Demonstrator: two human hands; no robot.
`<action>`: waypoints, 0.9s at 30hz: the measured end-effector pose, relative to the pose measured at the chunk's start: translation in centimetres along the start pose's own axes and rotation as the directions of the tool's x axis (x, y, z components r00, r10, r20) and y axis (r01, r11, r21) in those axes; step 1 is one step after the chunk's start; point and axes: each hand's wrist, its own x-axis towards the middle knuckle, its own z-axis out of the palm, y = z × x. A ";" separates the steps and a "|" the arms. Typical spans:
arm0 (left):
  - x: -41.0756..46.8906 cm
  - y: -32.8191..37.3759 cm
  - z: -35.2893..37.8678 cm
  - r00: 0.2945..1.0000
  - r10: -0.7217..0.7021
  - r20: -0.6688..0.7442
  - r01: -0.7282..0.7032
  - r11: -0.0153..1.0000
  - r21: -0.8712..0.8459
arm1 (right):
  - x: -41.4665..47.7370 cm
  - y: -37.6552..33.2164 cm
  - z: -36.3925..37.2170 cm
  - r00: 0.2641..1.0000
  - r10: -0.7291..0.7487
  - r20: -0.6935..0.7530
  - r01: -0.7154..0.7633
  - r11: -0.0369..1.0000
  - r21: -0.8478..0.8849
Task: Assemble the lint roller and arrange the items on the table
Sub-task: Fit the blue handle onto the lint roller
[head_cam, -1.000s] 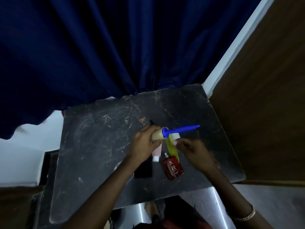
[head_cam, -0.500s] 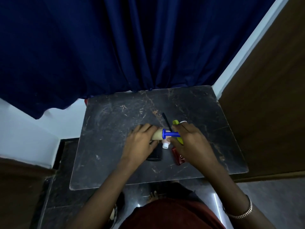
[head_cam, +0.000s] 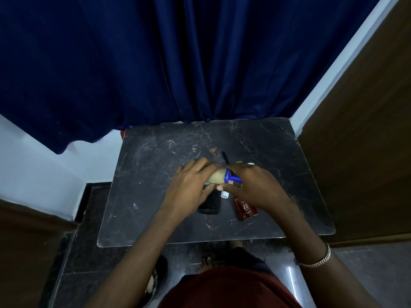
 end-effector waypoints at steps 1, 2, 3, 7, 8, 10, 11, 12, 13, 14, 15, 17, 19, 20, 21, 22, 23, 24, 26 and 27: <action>0.1 0.1 -0.1 1.000 0.003 0.002 -0.003 1.000 0.004 | 0.0 0.2 -0.1 1.000 -0.004 -0.011 0.004 1.000 0.013; 0.2 0.1 -0.2 1.000 0.002 0.002 -0.002 1.000 0.007 | -0.1 0.5 -0.2 1.000 -0.001 -0.021 0.002 1.000 0.023; 0.3 0.0 -0.4 1.000 -0.005 -0.002 0.005 1.000 0.005 | -0.1 1.0 -0.4 1.000 0.006 -0.029 -0.005 0.999 0.033; 0.5 -1.6 -1.4 0.993 -0.113 -0.027 0.111 0.992 -0.061 | -0.5 3.5 -1.2 0.997 0.053 -0.057 -0.049 0.997 0.058; 0.5 -2.1 -1.7 0.989 -0.141 -0.031 0.139 0.988 -0.070 | -0.5 4.1 -1.3 0.996 0.060 -0.064 -0.056 0.996 0.067; 0.5 -2.9 -1.9 0.984 -0.173 -0.029 0.170 0.982 -0.088 | -0.5 4.7 -1.3 0.995 0.060 -0.078 -0.054 0.995 0.086; 0.5 -3.1 -2.0 0.984 -0.177 -0.026 0.174 0.980 -0.095 | -0.4 4.9 -1.3 0.994 0.061 -0.085 -0.054 0.995 0.089; 0.4 -3.2 -2.1 0.983 -0.181 -0.027 0.178 0.979 -0.097 | -0.1 5.0 -1.1 0.994 0.065 -0.091 -0.057 0.994 0.091; 0.4 -3.4 -2.2 0.981 -0.190 -0.035 0.186 0.978 -0.098 | 0.1 5.1 -0.9 0.993 0.073 -0.098 -0.063 0.994 0.094; 0.3 -3.7 -2.3 0.978 -0.204 -0.048 0.198 0.975 -0.102 | 0.4 5.1 -0.7 0.991 0.081 -0.105 -0.070 0.992 0.103; 0.2 -4.0 -2.4 0.974 -0.220 -0.062 0.213 0.971 -0.110 | 0.7 5.1 -0.5 0.990 0.088 -0.109 -0.075 0.990 0.116; 0.0 -4.6 -2.6 0.967 -0.245 -0.073 0.235 0.964 -0.123 | 1.4 5.2 0.0 0.990 0.091 -0.107 -0.072 0.984 0.163; -0.4 -5.2 -2.7 0.964 -0.252 -0.081 0.241 0.962 -0.128 | 2.0 4.9 0.6 0.990 0.083 -0.115 -0.051 0.965 0.256; -0.6 -5.4 -2.8 0.963 -0.256 -0.091 0.242 0.961 -0.135 | 2.3 4.5 0.9 0.990 0.086 -0.116 -0.047 0.951 0.306; -0.8 -5.7 -2.9 0.959 -0.262 -0.104 0.247 0.959 -0.142 | 2.5 4.0 1.2 0.989 0.093 -0.113 -0.048 0.936 0.347; -1.1 -6.0 -3.1 0.954 -0.276 -0.118 0.258 0.955 -0.145 | 2.9 3.4 1.5 0.990 0.095 -0.109 -0.047 0.923 0.383; -1.5 -6.4 -3.2 0.947 -0.292 -0.133 0.273 0.951 -0.144 | 3.2 2.8 1.8 0.990 0.096 -0.106 -0.042 0.906 0.420; -1.9 -6.8 -3.3 0.940 -0.308 -0.147 0.289 0.947 -0.140 | 3.5 2.1 2.2 0.990 0.095 -0.101 -0.039 0.888 0.459; -3.1 -7.6 -3.8 0.926 -0.334 -0.173 0.314 0.940 -0.136 | 4.2 0.7 2.9 0.992 0.101 -0.071 -0.049 0.848 0.527; -3.9 -8.0 -4.1 0.917 -0.353 -0.185 0.332 0.934 -0.134 | 4.8 -0.2 3.3 0.994 0.100 -0.051 -0.056 0.833 0.550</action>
